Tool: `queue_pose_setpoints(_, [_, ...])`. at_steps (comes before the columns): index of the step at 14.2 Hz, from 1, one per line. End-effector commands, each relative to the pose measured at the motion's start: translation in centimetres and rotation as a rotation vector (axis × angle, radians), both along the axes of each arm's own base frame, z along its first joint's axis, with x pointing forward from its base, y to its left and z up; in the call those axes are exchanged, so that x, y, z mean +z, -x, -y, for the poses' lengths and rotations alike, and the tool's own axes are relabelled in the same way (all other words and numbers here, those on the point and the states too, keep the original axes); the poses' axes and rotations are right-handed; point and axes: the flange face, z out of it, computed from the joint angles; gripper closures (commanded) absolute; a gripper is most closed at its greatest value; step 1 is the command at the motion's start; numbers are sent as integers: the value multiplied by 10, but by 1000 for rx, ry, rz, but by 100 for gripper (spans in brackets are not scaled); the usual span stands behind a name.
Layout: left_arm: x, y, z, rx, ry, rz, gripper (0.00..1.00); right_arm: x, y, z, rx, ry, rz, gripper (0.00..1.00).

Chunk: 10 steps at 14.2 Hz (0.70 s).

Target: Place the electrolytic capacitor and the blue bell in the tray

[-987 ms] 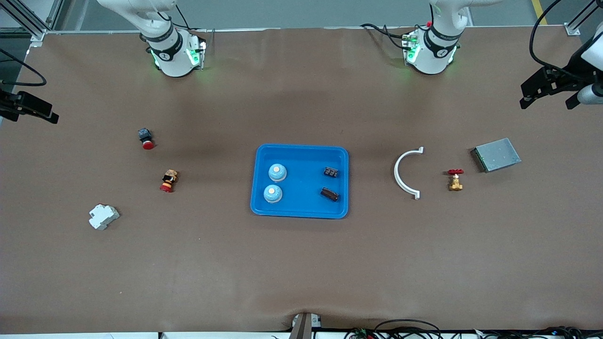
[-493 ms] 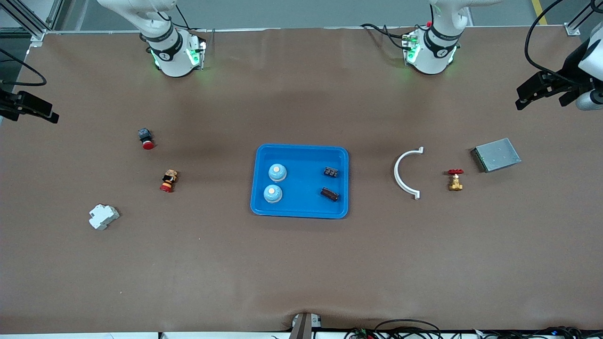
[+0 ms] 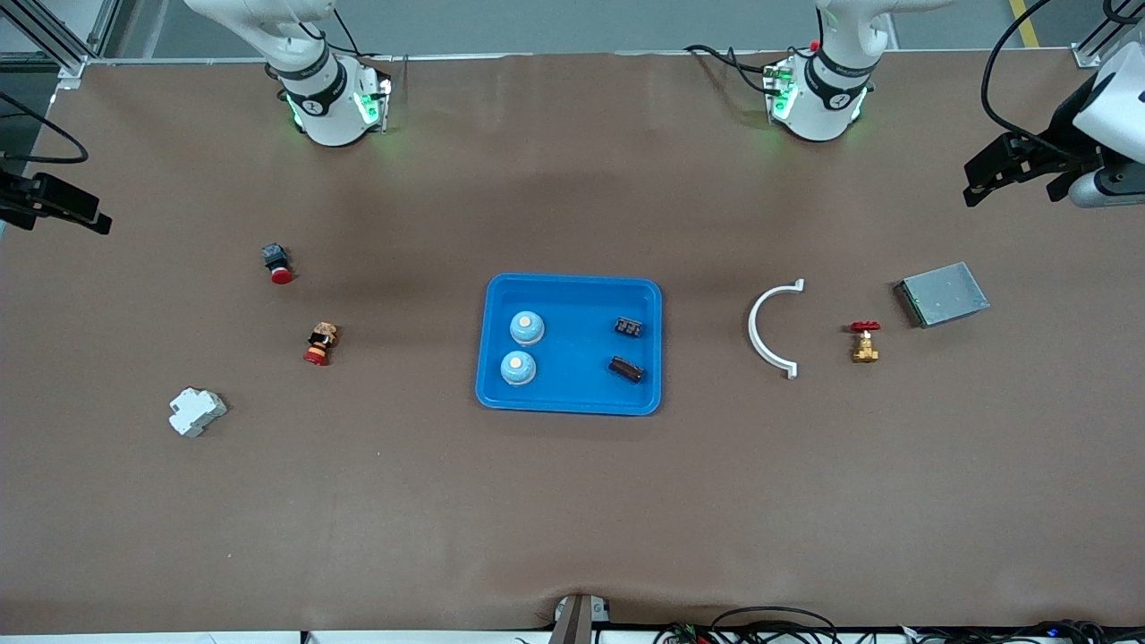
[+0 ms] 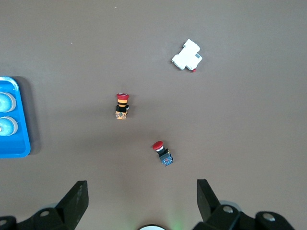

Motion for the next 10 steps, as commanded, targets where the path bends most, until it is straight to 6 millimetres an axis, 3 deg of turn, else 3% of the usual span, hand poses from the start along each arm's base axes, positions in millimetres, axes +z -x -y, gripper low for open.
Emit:
queue_pose_setpoints(1, [8, 6, -2, -11, 11, -3, 0, 5, 2, 3, -16, 0, 2, 0])
queue_pose_setpoints(10, [12, 6, -4, -22, 9, 3, 0, 5, 3, 3, -16, 1, 1, 0])
